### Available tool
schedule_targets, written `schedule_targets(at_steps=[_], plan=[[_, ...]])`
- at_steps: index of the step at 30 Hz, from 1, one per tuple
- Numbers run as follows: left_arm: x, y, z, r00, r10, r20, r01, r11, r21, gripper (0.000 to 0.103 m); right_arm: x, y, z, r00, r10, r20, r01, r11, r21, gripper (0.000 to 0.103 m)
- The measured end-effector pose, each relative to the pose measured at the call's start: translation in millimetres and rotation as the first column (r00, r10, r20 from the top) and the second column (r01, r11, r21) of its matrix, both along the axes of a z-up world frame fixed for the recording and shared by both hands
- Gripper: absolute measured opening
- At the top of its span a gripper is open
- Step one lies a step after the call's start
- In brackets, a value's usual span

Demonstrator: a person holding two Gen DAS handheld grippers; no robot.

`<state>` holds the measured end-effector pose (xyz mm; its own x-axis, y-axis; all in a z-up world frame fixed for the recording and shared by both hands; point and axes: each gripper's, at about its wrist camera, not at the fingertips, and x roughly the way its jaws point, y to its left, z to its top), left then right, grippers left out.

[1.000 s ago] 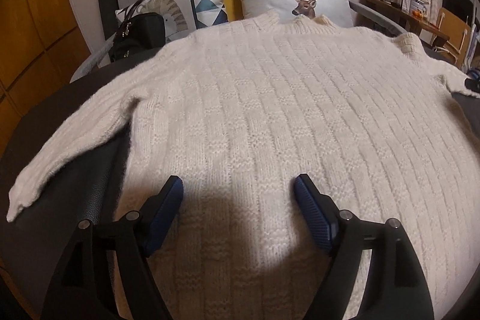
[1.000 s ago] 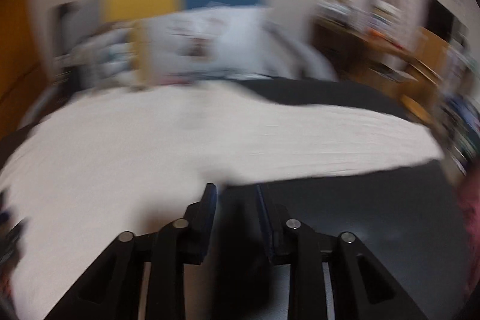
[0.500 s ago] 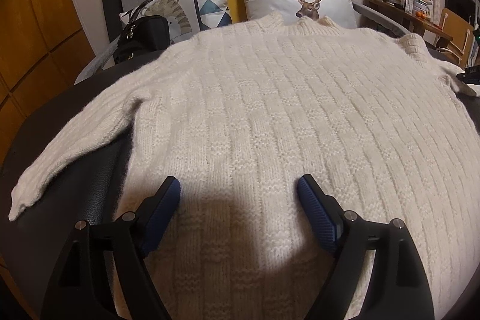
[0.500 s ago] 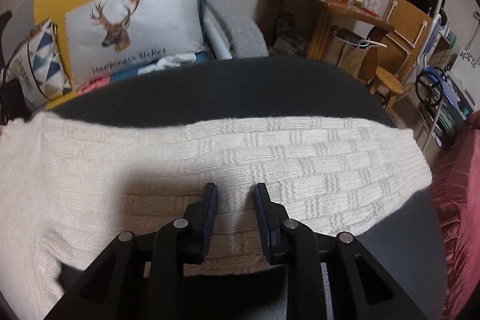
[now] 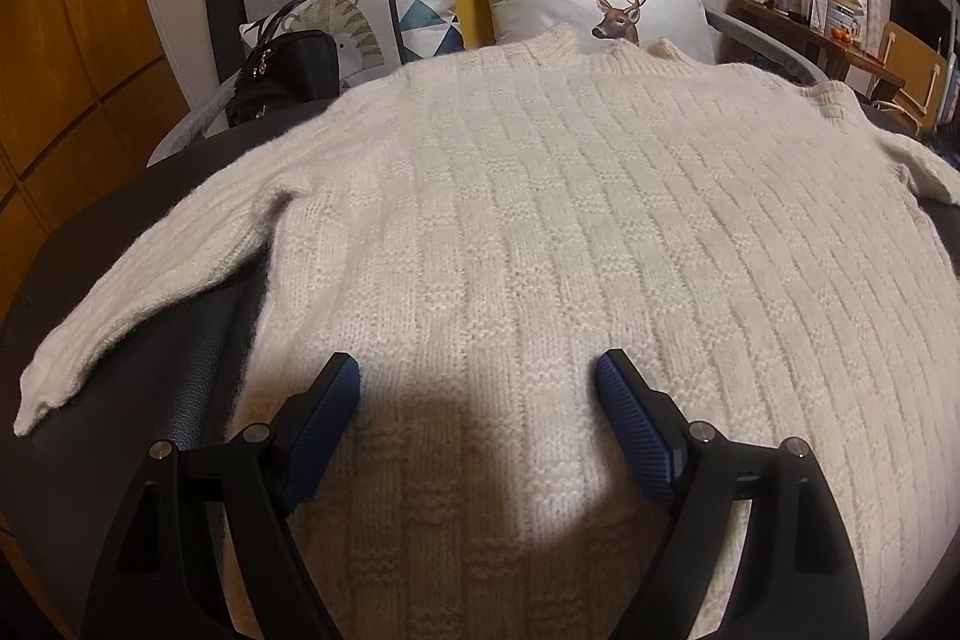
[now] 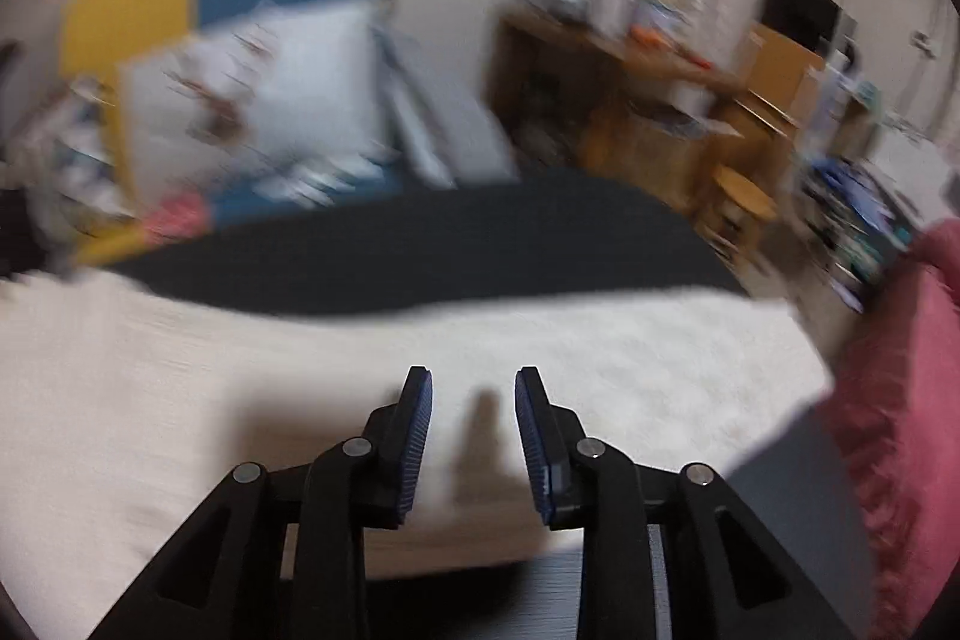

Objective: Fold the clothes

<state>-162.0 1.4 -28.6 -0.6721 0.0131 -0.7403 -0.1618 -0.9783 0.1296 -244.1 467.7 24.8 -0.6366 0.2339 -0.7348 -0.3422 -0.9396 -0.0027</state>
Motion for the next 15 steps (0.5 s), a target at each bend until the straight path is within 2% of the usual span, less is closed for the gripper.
schedule_targets(at_steps=[4, 7, 10, 13, 15], plan=[[-0.1, -0.5, 0.5, 1.000, -0.001, 0.001, 0.001, 1.000, 0.007, 0.084, -22.5, -75.5, 3.2, 0.972, 0.234, -0.010, -0.235, 0.971, -0.044, 0.028], [0.0, -0.6, 0.8, 1.000, -0.002, 0.002, 0.001, 1.000, 0.012, 0.084, -51.4, -116.2, -3.8, 0.950, 0.312, 0.001, -0.311, 0.949, -0.055, 0.028], [-0.1, -0.8, 0.9, 1.000, -0.002, 0.002, 0.002, 1.000, 0.013, 0.084, -79.9, -142.2, -15.6, 0.938, 0.345, 0.042, -0.344, 0.938, -0.035, 0.028], [0.0, -0.7, 0.3, 1.000, -0.001, 0.000, 0.001, 1.000, 0.013, 0.084, -105.2, -151.4, -37.7, 0.939, 0.314, 0.141, -0.321, 0.947, 0.023, 0.028], [0.0, -0.6, -0.1, 1.000, 0.000, -0.001, 0.000, 1.000, 0.015, 0.084, -107.1, -145.0, -41.5, 0.956, 0.273, 0.106, -0.277, 0.961, 0.025, 0.029]])
